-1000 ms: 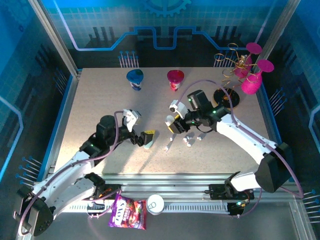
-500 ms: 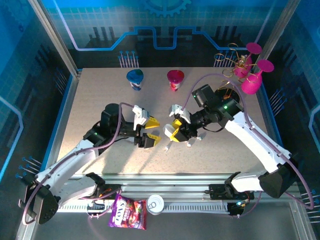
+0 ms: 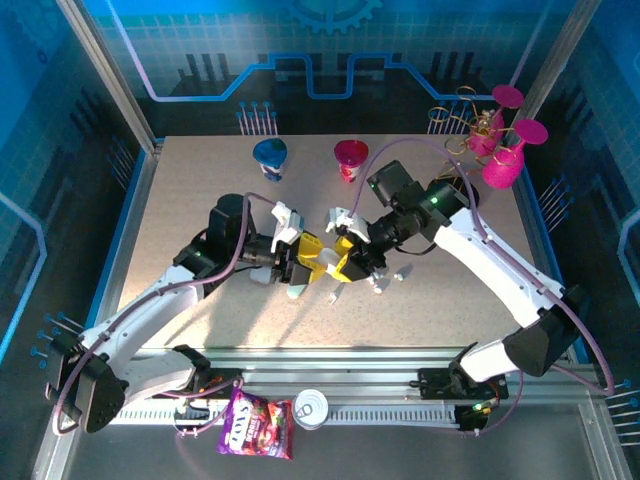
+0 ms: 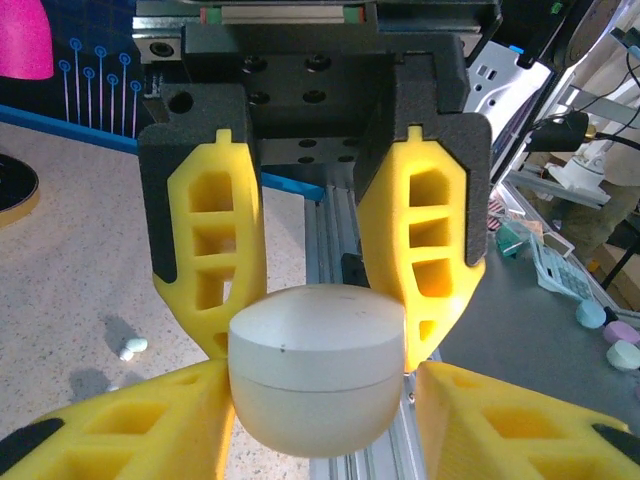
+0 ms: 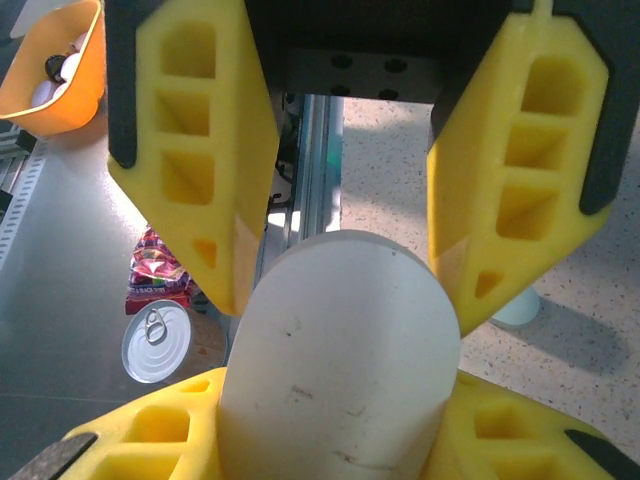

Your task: Insert wireless bluetooth earbuds into charging case

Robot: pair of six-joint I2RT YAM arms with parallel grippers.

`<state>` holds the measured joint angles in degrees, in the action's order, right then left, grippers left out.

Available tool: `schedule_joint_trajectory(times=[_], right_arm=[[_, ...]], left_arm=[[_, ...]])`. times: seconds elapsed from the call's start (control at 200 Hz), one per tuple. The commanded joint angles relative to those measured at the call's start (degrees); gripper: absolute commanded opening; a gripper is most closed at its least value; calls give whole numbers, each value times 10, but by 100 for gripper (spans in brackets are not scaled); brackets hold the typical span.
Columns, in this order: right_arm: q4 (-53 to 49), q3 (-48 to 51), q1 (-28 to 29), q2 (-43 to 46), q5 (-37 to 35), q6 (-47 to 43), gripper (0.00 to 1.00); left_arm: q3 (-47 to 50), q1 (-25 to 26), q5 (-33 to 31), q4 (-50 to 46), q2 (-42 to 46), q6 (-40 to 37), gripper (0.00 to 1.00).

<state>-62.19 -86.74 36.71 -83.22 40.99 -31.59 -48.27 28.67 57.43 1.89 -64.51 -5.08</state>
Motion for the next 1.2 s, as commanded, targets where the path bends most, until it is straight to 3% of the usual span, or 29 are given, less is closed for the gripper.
schedule_joint_trajectory(times=[0.0, 0.18, 0.605, 0.65, 0.896, 1.061, 1.196], right_arm=[[-11, -25, 4, -10, 10, -15, 30], [-11, -33, 5, -18, 13, -14, 29], [-3, -27, 9, -18, 5, -9, 31], [3, -23, 8, -15, 2, -6, 34], [78, 34, -30, 40, 12, 32, 73], [183, 102, -62, 99, 61, 80, 78], [303, 154, -73, 132, 67, 161, 78]], left_arm=[[-17, 2, 34, -13, -3, -19, 50], [-17, 3, 35, -15, -10, -24, 53], [-24, 4, 41, -22, -15, -31, 29], [-22, 4, 40, -22, -14, -34, 28], [9, 2, 7, 53, -5, -29, 26], [25, -1, -7, 136, -7, 13, 26], [22, -1, 1, 147, -10, 22, 26]])
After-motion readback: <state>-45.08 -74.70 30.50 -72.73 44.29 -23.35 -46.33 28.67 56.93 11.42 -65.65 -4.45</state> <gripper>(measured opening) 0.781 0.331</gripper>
